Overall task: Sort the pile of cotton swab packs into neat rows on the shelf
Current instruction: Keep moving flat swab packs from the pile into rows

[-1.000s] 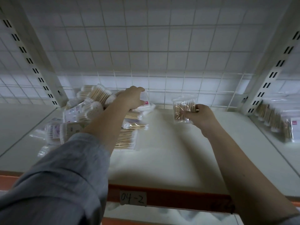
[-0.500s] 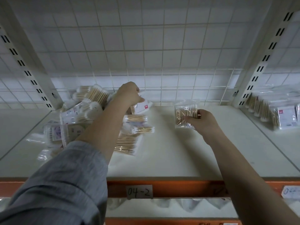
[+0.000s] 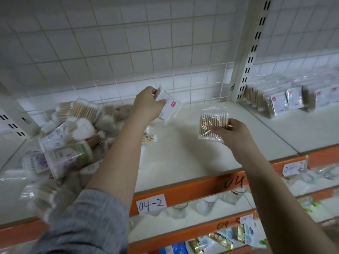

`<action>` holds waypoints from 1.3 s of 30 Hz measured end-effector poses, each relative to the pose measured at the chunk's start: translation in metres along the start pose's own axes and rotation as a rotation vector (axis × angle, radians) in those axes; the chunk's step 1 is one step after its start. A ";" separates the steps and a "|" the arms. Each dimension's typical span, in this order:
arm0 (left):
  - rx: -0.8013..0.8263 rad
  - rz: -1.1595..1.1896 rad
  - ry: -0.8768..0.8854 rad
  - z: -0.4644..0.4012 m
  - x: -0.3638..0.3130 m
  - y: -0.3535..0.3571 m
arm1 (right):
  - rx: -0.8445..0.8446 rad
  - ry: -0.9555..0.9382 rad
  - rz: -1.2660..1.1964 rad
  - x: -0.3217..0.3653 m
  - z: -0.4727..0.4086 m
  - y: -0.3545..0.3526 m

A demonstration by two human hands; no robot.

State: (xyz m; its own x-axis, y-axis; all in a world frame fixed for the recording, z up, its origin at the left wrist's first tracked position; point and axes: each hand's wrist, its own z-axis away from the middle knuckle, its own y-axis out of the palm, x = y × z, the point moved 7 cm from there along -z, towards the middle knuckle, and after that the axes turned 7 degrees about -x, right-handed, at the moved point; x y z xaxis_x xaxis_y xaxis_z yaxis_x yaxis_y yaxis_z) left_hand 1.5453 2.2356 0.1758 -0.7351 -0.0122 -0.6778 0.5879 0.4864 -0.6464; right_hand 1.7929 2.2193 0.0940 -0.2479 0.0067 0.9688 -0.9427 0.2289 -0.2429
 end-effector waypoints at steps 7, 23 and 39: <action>0.020 0.105 -0.012 0.040 -0.046 0.045 | -0.102 0.025 -0.066 -0.010 0.006 -0.083; -0.056 0.512 -0.230 0.173 -0.201 0.207 | -0.151 0.083 -0.255 -0.081 -0.016 -0.352; 0.192 1.097 -0.534 0.142 -0.285 0.338 | -0.165 0.150 -0.265 -0.124 -0.123 -0.432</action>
State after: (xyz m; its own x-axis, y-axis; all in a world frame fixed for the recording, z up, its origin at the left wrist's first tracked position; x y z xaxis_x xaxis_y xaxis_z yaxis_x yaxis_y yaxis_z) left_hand 2.0018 2.2794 0.1007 0.3816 -0.0556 -0.9226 0.8795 0.3288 0.3440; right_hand 2.2583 2.2397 0.0850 0.0478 0.0665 0.9966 -0.9181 0.3960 0.0176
